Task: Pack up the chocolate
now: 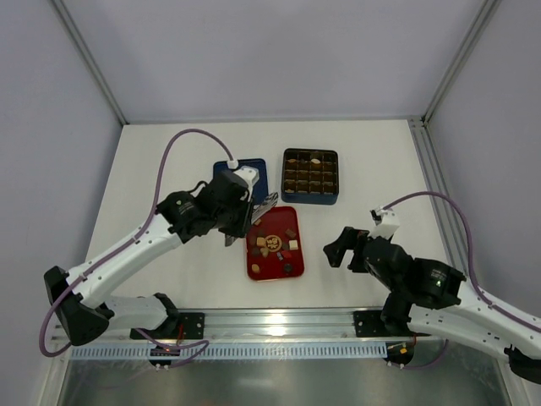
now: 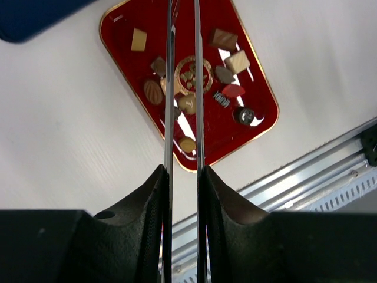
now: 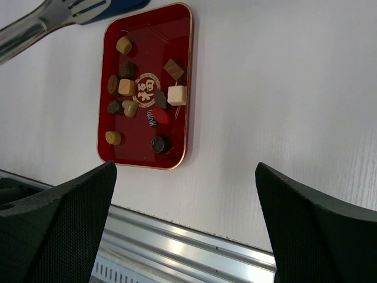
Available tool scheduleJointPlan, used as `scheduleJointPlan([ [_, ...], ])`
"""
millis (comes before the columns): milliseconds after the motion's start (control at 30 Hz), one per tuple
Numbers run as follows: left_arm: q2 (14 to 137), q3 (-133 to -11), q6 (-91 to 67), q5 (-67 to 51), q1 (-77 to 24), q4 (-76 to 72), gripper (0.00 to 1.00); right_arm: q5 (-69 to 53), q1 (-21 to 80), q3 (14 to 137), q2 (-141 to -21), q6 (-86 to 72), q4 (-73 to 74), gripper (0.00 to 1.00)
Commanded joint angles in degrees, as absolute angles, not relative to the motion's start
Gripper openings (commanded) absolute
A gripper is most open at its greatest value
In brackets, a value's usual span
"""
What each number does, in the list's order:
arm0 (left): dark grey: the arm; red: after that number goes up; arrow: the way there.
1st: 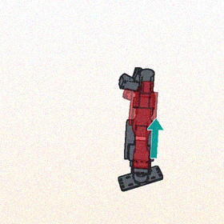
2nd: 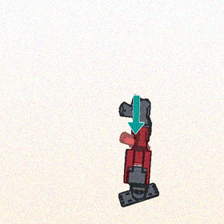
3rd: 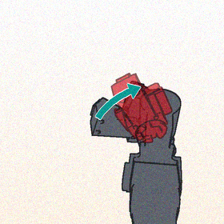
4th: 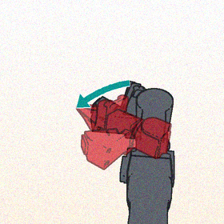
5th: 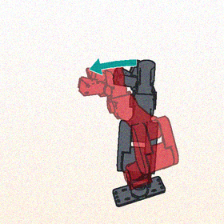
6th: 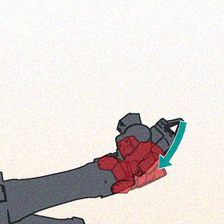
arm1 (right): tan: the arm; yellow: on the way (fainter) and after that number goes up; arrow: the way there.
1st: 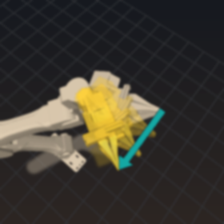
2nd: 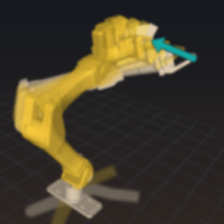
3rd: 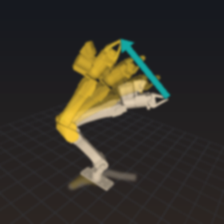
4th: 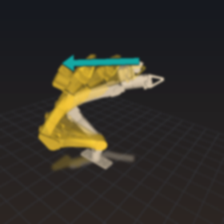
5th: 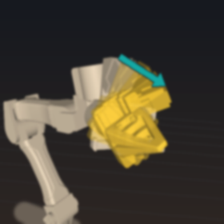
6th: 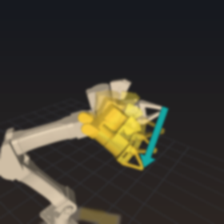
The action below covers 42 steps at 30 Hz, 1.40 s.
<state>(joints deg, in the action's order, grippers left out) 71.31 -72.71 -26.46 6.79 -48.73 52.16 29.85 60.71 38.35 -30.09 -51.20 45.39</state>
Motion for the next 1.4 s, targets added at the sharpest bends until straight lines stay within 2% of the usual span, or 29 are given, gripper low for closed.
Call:
scheduleJointPlan([
  [0,67.42,-67.79,-28.65,3.79,-48.69,53.61,0.3,29.53,61.0,38.67,-33.38,-52.03,41.84,1.0],
  [300,63.02,-61.88,-28.74,4.57,-48.69,54.67,0.31,29.88,61.0,40.25,-39.55,-54.4,44.03,1.0],
  [567,64.95,-61.88,-28.74,7.55,-48.69,54.14,0.34,28.22,61.0,38.06,-33.76,-55.9,42.71,1.0],
  [633,65.13,-61.79,-29.18,8.78,-48.69,53.44,0.38,28.56,61.0,38.58,-33.14,-55.2,44.47,1.0],
  [1167,76.28,-71.89,-22.33,15.38,-48.69,58.01,0.4,30.67,61.0,42.01,-33.31,-48.43,46.06,1.0],
  [1367,79.01,-72.95,-20.66,13.72,-48.69,58.18,0.4,30.41,61.0,42.97,-35.68,-47.46,45.35,1.0],
])
